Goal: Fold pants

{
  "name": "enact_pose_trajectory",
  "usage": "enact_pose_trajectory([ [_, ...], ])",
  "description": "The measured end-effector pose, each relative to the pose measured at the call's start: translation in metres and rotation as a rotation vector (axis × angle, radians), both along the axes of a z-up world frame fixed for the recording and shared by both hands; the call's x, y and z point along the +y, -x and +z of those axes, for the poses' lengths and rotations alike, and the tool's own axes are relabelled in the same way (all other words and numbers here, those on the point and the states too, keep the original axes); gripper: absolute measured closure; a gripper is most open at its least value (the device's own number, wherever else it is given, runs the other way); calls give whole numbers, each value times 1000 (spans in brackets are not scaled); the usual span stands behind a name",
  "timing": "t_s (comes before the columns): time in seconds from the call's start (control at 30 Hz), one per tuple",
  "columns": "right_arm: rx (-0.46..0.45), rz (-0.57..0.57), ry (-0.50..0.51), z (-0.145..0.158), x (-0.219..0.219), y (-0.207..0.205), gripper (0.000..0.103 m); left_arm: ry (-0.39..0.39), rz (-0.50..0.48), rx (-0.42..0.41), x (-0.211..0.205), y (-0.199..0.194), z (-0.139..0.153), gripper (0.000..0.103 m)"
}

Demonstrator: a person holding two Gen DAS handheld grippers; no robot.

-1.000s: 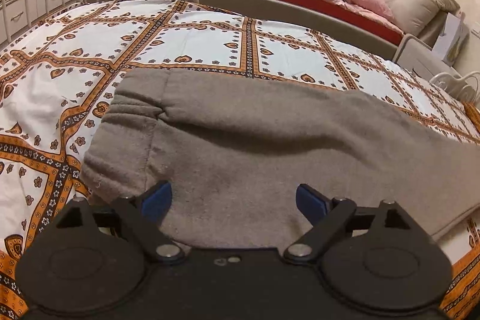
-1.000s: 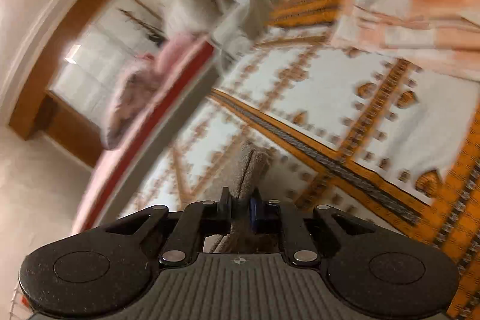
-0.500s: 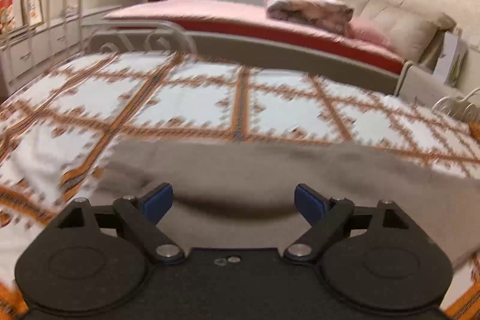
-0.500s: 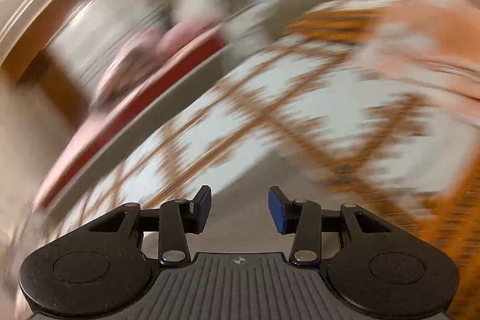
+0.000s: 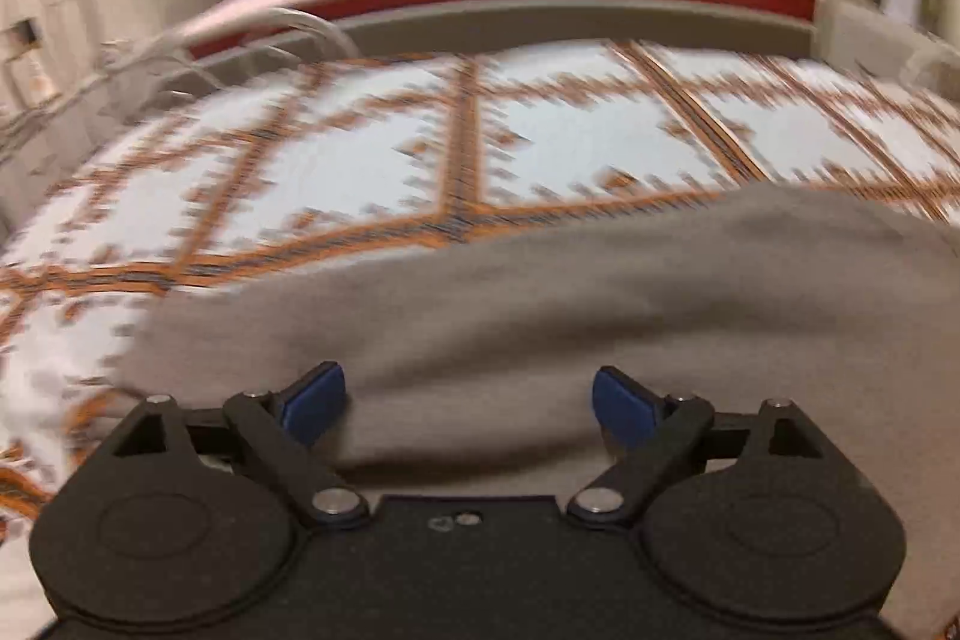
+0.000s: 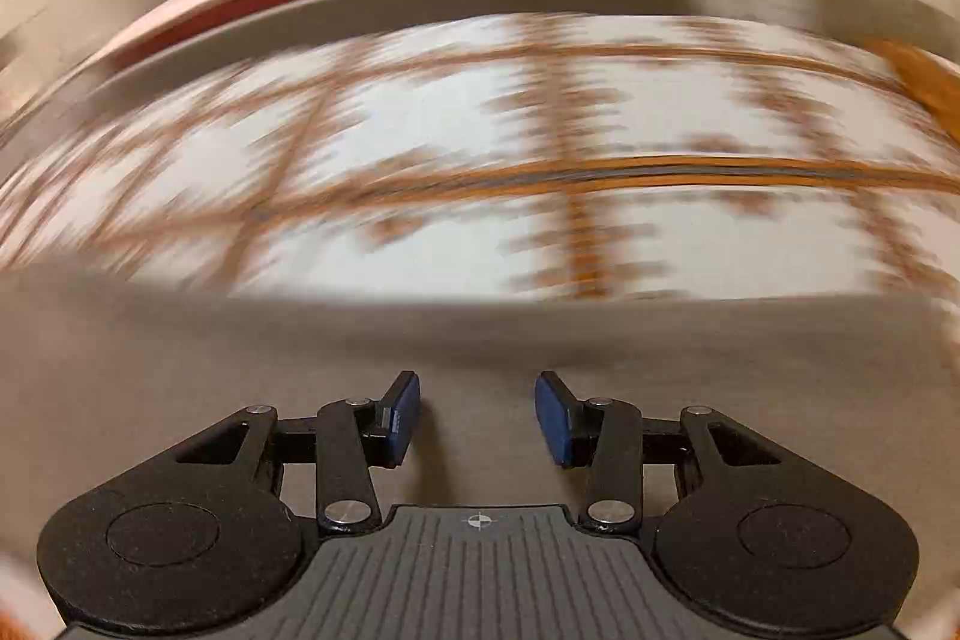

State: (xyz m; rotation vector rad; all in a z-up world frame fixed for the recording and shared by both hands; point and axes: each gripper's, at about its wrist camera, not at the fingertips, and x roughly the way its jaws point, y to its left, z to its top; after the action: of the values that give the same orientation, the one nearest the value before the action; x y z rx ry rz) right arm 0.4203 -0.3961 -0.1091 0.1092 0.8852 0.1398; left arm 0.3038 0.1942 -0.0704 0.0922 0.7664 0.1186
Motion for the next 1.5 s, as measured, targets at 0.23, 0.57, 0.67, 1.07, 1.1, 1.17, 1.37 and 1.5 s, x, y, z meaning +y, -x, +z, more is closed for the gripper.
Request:
enact_pose_trajectory([
  [0.23,-14,27,-121,5,-21,5,56,-65,-2,31,4,2,-5,9],
  [0.57,-109,-352,-598,30,-157,81,56,75,35,-52,22,45,30,7],
  [0.67,-65,-457,-675,12,-196,106,56,88,38,-28,26,51,28,6],
  [1.07,17,-593,-758,-6,-236,128,56,121,61,16,19,57,28,6],
  [1.1,2,-586,-749,-3,-235,129,56,103,46,31,16,57,26,6],
  [1.17,-10,-562,-751,-4,-234,127,56,67,25,57,12,56,21,6],
  [1.37,8,-532,-598,-9,-220,112,80,49,21,77,11,54,15,6],
  [1.5,-68,-521,-573,0,-217,113,91,41,21,83,9,52,13,6],
])
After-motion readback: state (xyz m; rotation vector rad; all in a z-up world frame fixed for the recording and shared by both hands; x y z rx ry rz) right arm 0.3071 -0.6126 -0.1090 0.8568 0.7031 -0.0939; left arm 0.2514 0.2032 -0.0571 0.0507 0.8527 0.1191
